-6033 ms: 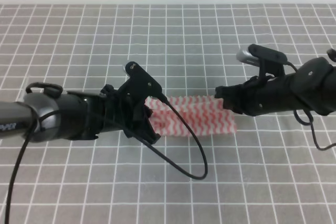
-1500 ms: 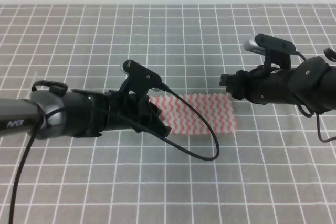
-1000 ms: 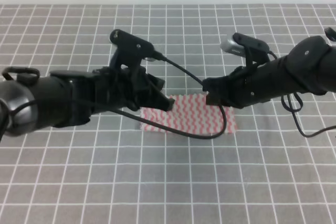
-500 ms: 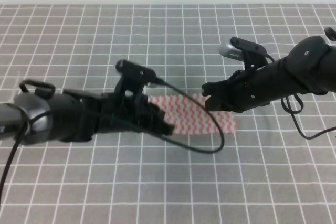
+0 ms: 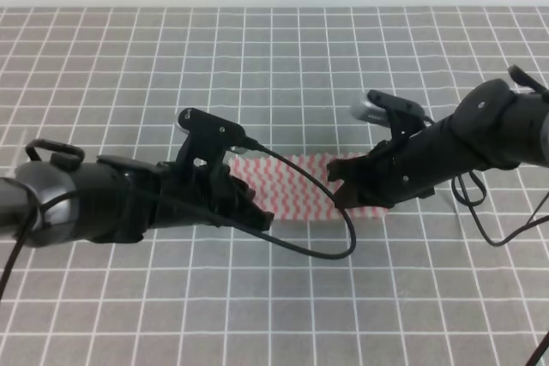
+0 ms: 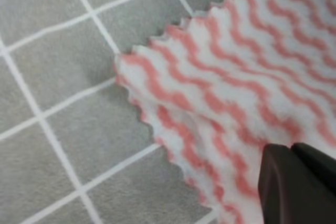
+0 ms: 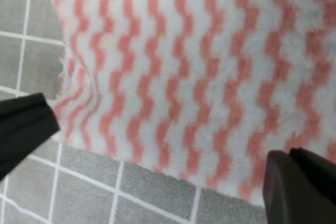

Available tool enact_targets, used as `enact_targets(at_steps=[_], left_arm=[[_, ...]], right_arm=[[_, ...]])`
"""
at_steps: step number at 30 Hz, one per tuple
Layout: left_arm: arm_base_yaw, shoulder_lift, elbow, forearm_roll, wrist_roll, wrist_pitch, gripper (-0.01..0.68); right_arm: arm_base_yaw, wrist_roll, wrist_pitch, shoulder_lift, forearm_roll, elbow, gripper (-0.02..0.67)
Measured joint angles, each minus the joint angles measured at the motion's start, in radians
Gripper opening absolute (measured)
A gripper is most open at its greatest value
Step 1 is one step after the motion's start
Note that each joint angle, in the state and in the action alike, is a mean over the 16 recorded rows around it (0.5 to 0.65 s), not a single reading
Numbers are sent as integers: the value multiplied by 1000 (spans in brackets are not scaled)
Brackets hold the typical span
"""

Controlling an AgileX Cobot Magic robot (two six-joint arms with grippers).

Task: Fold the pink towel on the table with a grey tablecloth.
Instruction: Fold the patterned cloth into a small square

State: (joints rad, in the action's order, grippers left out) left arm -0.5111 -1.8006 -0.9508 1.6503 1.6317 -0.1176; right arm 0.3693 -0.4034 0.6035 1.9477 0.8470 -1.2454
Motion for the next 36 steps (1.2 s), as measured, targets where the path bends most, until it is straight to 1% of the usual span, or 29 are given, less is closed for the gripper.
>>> enact_targets(at_steps=[11,18,22,33,36], left_arm=[[0,23,-23,42,1,-79,0],[0,-7,-45,62,1,-145,0],[0,-34,-50,55,1,-122,0],[8,-57,-50,16,1,18,0],[13,-44,-50,13,1,21,0]], right_arm=[[0,0,5,21,-2,0,-15],[0,0,5,21,-2,0,-15],[0,0,5,21,-2,0,-15],[0,0,4,20,-2,0,-15],[0,0,4,20,-2,0,-15]])
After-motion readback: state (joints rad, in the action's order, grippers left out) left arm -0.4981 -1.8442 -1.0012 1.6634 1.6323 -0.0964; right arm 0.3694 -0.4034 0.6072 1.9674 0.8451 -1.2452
